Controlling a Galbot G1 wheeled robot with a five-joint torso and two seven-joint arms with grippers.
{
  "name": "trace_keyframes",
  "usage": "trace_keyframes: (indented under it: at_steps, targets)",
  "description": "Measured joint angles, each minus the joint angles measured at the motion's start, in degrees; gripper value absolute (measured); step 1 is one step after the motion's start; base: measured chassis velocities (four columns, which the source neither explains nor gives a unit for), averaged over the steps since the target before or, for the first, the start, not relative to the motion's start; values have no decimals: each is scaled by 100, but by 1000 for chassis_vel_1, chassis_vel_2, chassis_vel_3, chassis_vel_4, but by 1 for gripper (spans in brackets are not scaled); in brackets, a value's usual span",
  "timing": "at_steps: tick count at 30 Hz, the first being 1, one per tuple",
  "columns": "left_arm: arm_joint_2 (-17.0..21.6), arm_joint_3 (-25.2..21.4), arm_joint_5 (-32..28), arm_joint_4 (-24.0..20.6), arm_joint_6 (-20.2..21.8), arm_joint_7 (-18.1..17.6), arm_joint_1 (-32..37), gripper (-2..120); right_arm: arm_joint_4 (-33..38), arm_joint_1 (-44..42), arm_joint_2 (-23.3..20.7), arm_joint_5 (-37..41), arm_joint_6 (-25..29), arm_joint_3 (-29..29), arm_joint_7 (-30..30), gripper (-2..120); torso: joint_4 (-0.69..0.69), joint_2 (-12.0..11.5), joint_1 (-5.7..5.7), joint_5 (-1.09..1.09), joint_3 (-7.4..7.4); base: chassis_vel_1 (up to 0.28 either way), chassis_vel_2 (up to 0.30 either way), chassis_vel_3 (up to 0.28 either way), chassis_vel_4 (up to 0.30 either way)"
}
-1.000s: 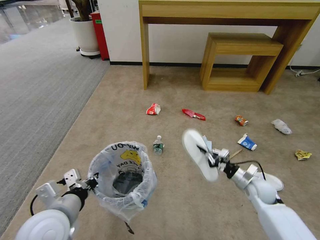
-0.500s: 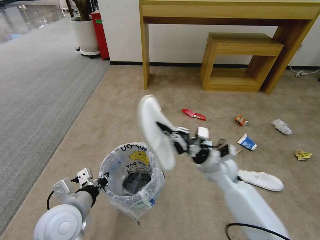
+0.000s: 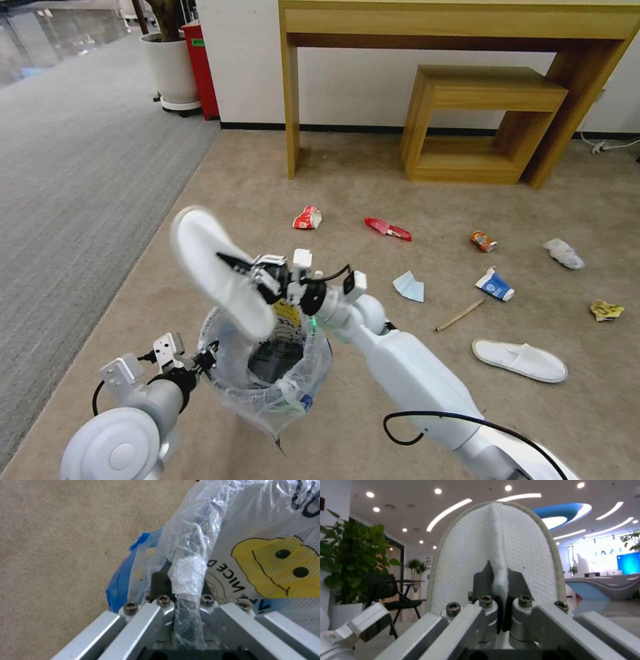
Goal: Pick up the trash bin and place the garbage on the floor into it.
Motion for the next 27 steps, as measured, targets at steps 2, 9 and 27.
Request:
trace_keyframes:
  at_steps: [2, 9, 27]
  targets:
    - [9, -4, -7, -18, 0, -1, 4, 1, -7, 7, 0, -20, 9, -1, 28, 0, 0, 0, 0, 0, 0, 0, 0, 0, 0]
    - [-21, 54, 7, -42, 0, -13, 5, 1, -43, -23, -84, -117, 111, 1, 256, 16, 0, 0, 0, 1, 0, 0, 0, 0, 0]
    - [87, -154, 8, -37, 0, -28, -26, 1, 324, -169, -280, -176, 146, 354, 695, 80, 1, 0, 0, 2, 0, 0, 0, 0, 0]
